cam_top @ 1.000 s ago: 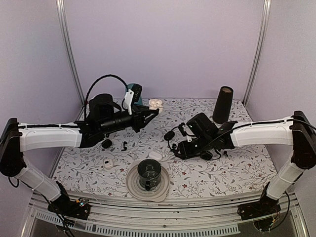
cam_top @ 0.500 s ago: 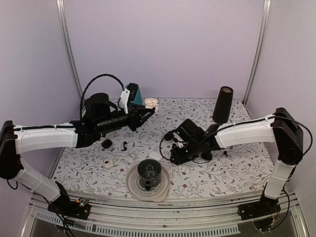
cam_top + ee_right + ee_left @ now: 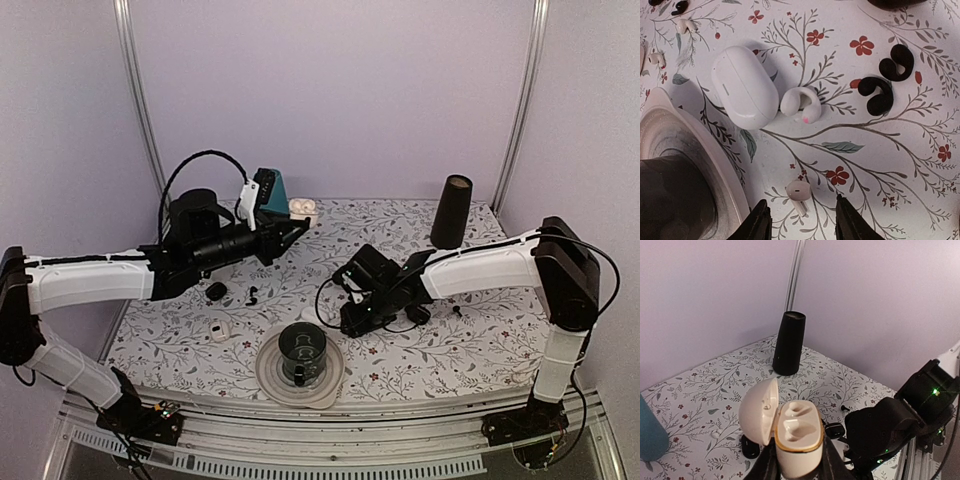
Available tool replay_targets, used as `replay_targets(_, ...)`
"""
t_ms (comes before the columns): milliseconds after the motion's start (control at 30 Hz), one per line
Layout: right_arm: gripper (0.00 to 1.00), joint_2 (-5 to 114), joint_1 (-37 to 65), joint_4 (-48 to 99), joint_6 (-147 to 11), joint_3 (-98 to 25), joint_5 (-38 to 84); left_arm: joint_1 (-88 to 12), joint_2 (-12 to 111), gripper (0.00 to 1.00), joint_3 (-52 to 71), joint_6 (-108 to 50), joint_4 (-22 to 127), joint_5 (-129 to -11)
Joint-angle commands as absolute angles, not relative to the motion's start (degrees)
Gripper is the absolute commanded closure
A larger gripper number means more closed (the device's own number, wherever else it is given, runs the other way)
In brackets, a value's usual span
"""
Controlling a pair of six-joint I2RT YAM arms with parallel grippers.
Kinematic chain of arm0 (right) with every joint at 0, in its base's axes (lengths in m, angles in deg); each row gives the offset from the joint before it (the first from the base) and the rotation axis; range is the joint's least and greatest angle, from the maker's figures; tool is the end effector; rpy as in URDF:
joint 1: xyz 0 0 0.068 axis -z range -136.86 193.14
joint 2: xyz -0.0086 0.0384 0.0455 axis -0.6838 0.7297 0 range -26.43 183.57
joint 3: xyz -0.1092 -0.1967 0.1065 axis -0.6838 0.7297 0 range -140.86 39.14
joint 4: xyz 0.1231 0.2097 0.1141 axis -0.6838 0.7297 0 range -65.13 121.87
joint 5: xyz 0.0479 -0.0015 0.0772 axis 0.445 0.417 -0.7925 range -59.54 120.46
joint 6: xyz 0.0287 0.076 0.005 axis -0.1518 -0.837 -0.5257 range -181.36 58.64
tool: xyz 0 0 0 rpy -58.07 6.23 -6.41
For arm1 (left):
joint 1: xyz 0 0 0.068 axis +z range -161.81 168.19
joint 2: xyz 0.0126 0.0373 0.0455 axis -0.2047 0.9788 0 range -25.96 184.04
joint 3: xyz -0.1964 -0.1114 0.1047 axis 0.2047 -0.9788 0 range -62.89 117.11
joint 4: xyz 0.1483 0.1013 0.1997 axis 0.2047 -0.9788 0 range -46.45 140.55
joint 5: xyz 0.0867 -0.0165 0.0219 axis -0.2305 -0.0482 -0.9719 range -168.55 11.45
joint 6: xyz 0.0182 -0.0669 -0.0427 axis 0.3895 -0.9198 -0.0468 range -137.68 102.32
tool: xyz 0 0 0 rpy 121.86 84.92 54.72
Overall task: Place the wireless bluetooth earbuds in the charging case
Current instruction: Pick up the left earbud from the center of the board.
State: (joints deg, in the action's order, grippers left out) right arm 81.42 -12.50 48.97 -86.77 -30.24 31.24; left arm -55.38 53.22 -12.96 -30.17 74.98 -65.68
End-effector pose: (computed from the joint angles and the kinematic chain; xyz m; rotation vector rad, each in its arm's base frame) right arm 0.2237 0.3256 0.1027 -0.7096 2.6448 0.4201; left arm 0.2552 -0.2644 0.2653 0.6353 1.6171 -0.9184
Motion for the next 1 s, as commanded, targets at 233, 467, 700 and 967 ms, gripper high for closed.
replay_targets(233,0.56,84.5,-13.9,52.4,-86.4,-34.4,33.4,-53.7,51.1,1.0,-14.8,-30.6,75.7,-65.2)
replay_targets(467,0.57,86.2,-14.1,53.1,-86.6,-35.6,34.5,-53.3,50.8,1.0,-15.6,-30.8,76.0,-64.9)
replay_targets(700,0.64,87.3,-14.2,53.8,-85.3,-36.8,34.4,-53.0,50.4,1.0,-16.0,-31.0,76.2,-64.8)
replay_targets(967,0.66,87.8,-14.7,54.6,-82.0,-36.8,34.9,-52.9,50.6,1.0,-16.0,-31.3,76.6,-64.5)
